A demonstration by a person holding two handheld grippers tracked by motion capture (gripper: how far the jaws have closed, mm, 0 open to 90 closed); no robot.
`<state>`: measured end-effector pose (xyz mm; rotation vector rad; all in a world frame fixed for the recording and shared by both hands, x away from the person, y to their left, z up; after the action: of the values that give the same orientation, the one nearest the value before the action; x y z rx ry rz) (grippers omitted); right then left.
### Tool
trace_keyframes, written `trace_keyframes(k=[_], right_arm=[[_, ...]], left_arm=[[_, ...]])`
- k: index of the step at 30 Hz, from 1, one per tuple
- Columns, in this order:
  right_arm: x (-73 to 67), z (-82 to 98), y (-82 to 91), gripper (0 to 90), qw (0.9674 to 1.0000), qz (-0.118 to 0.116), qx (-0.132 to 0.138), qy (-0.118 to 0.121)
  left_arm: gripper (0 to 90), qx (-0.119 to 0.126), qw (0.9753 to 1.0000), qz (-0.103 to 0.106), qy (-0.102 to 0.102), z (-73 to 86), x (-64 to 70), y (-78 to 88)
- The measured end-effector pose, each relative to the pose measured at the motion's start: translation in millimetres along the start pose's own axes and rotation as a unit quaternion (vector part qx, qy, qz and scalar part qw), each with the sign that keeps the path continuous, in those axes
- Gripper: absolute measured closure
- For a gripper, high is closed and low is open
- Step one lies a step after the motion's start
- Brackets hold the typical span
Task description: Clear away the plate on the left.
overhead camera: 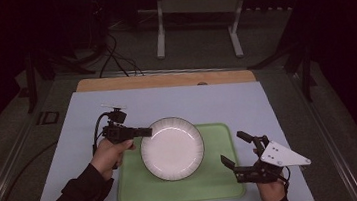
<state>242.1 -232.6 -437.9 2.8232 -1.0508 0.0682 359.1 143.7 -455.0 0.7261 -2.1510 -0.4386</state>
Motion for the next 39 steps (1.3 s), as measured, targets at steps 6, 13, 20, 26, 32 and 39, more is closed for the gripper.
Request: trace_keyframes(k=[6, 13, 20, 26, 32, 39], right_arm=[[0.1, 0.6, -0.2, 13.2, 1.0000, -0.003, -0.002, -0.003], [-0.2, 1.2, -1.1, 13.2, 1.0000, -0.005, -0.004, -0.003], [-0.2, 1.9, -1.7, 13.2, 0.9999, -0.007, -0.007, -0.004], [0.1, 2.7, -2.6, 13.2, 0.9999, -0.009, -0.009, -0.006], [0.1, 2.9, -2.7, 13.2, 0.9999, -0.009, -0.011, -0.007], [0.1, 3.4, -3.4, 13.2, 0.9999, -0.010, -0.012, -0.005]], left_arm=[[83.6, -0.012, 0.9999, 0.005, 0.005, 4.3, 0.7, -14.2], [83.6, -0.022, 0.9997, 0.006, 0.003, 11.3, -3.4, -32.6], [83.2, -0.032, 0.9995, 0.001, 0.006, 18.4, -10.9, -45.6], [82.5, -0.035, 0.9992, -0.014, 0.009, 23.7, -17.7, -52.6], [82.7, -0.038, 0.9985, -0.005, 0.040, 28.0, -29.6, -55.9], [83.2, -0.038, 0.9986, -0.008, 0.035, 29.5, -33.6, -59.7]])
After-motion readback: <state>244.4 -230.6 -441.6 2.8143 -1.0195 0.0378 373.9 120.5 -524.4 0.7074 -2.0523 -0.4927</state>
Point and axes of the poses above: each handheld gripper's, and its own axes: y roughly backward along the jaws, z roughly out of its underside, x roughly to its right, the point moved 2 cm from there along -y, roughly forward along the jaws, and after that the axes turned 4 degrees about x, right-handed, at the moved point
